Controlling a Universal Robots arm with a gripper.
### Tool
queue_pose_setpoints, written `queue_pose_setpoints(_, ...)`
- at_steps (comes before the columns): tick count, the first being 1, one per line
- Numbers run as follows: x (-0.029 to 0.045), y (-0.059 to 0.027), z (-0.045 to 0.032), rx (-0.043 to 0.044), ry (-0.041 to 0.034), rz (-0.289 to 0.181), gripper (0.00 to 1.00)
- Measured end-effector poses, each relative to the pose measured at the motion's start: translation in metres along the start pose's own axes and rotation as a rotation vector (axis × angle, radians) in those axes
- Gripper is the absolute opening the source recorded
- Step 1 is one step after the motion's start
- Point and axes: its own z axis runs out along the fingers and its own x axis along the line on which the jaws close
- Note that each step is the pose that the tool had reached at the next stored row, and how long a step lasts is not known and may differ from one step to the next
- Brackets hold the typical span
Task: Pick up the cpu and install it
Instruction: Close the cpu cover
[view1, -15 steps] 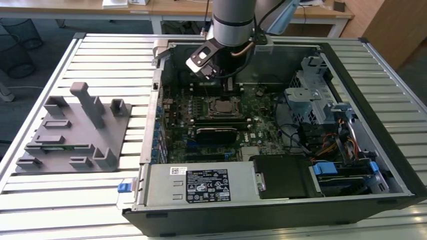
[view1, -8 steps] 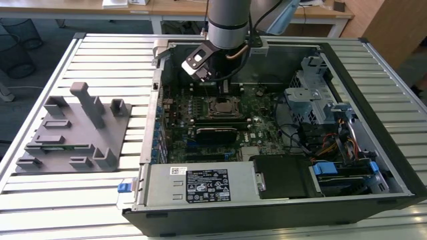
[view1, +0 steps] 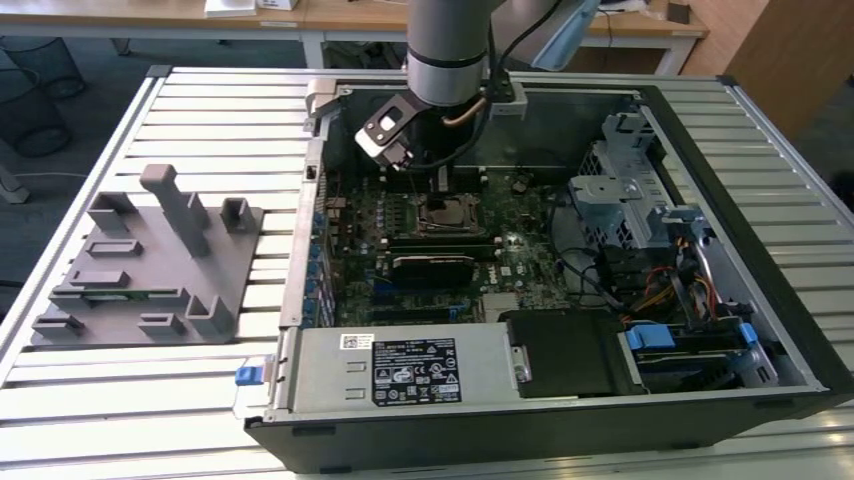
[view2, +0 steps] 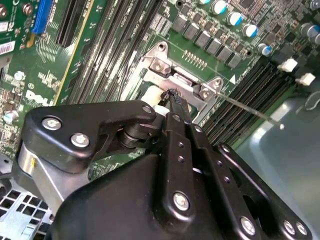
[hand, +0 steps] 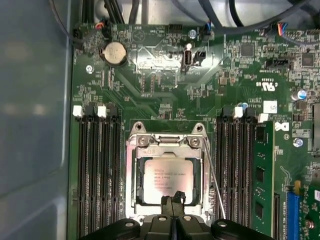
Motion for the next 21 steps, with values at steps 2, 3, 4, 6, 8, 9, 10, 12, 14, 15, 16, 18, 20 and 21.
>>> queue_pose_setpoints(2,0.0,-0.0013,0.002,0.0,0.0,0.0,0.11)
queue_pose_setpoints(3,0.0,-0.0019,0.0029,0.0001,0.0,0.0,0.11)
queue_pose_setpoints(4,0.0,-0.0025,0.0039,0.0001,0.0,0.0,0.11)
queue_pose_setpoints(6,0.0,-0.0036,0.0057,0.0001,0.0,0.0,0.11)
queue_pose_setpoints(8,0.0,-0.0044,0.0072,0.0001,0.0,0.0,0.11)
queue_pose_setpoints(9,0.0,-0.0047,0.0079,0.0002,0.0,0.0,0.11)
queue_pose_setpoints(10,0.0001,-0.005,0.0088,0.0002,0.0,0.0,0.11)
queue_pose_setpoints(12,0.0001,-0.0053,0.0108,0.0004,0.0,0.0,0.11)
queue_pose_setpoints(14,0.0001,-0.0055,0.0128,0.0005,0.0,0.0,0.11)
queue_pose_setpoints(15,0.0001,-0.0055,0.0136,0.0005,0.0,0.0,0.11)
queue_pose_setpoints(16,0.0001,-0.0056,0.0143,0.0005,0.0,0.0,0.11)
queue_pose_setpoints(18,0.0,-0.0057,0.0147,0.001,-0.0006,0.0,0.11)
queue_pose_setpoints(20,0.0,-0.0057,0.0148,0.0009,-0.0005,0.0,0.11)
queue_pose_setpoints(21,0.0001,-0.0056,0.0148,0.0006,-0.0001,0.0,0.11)
